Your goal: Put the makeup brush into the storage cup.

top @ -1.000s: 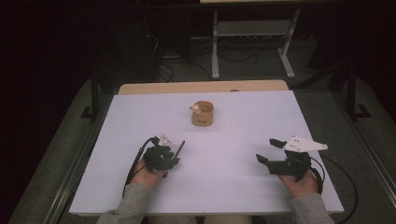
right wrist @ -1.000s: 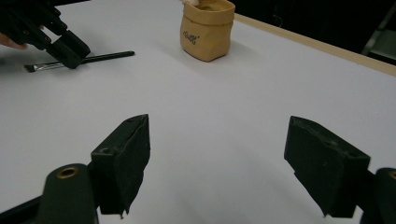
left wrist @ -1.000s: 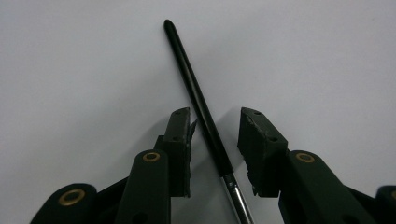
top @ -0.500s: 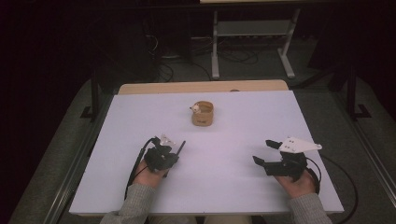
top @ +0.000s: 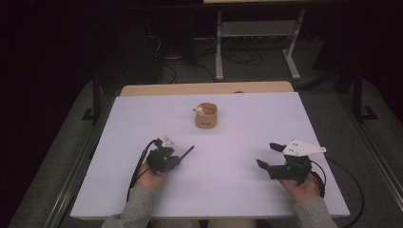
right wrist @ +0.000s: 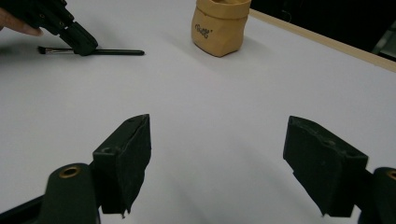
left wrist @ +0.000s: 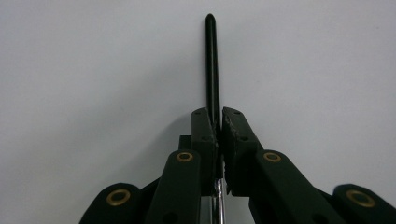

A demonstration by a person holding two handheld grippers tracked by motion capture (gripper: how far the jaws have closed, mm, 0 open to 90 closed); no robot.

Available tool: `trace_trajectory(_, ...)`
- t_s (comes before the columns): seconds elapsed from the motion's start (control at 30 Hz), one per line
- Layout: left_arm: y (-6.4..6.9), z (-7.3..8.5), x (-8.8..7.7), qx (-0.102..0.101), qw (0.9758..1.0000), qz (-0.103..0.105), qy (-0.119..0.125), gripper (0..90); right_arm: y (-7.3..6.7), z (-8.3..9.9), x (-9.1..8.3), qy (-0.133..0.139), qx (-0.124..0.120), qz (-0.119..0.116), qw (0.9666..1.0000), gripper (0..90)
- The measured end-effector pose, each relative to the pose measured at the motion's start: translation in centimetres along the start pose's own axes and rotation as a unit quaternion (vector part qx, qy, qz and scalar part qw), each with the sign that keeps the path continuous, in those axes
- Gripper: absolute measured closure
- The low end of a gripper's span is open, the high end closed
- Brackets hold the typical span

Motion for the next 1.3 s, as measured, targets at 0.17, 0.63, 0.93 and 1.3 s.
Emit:
trace_trajectory(0.17, -0.1, 0.0, -0.1, 0.003, 1.0, 0.006, 0.0, 83.9, 0.0, 0.0, 0.0, -0.002, 0.001, -0.003, 1.0, 22.2)
trace_trajectory(0.63, -0.5, -0.1, -1.3, 0.027, 0.9996, 0.011, 0.002, 84.0, -0.5, -0.4, 0.4, -0.02, -0.016, -0.01, 0.9996, 22.1)
trace_trajectory(0.93, -0.8, 0.2, -2.0, 0.037, 0.999, 0.024, 0.003, 84.1, -1.2, -1.7, 0.7, -0.026, -0.044, -0.015, 0.9986, 22.2)
trace_trajectory(1.3, -0.9, 0.4, -3.1, 0.055, 0.9975, 0.041, 0.017, 84.1, -2.3, -3.6, 1.1, -0.034, -0.077, -0.034, 0.9958, 22.5)
Point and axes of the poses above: each handheld gripper's, and its own axes: x roughly forward along the jaws, z roughly out of its underside, y roughly to its right, the point moved 4 cm from there along x, roughly forward along the jaws, and after that the axes turned 14 degrees about -y, right-handed, at the moved point
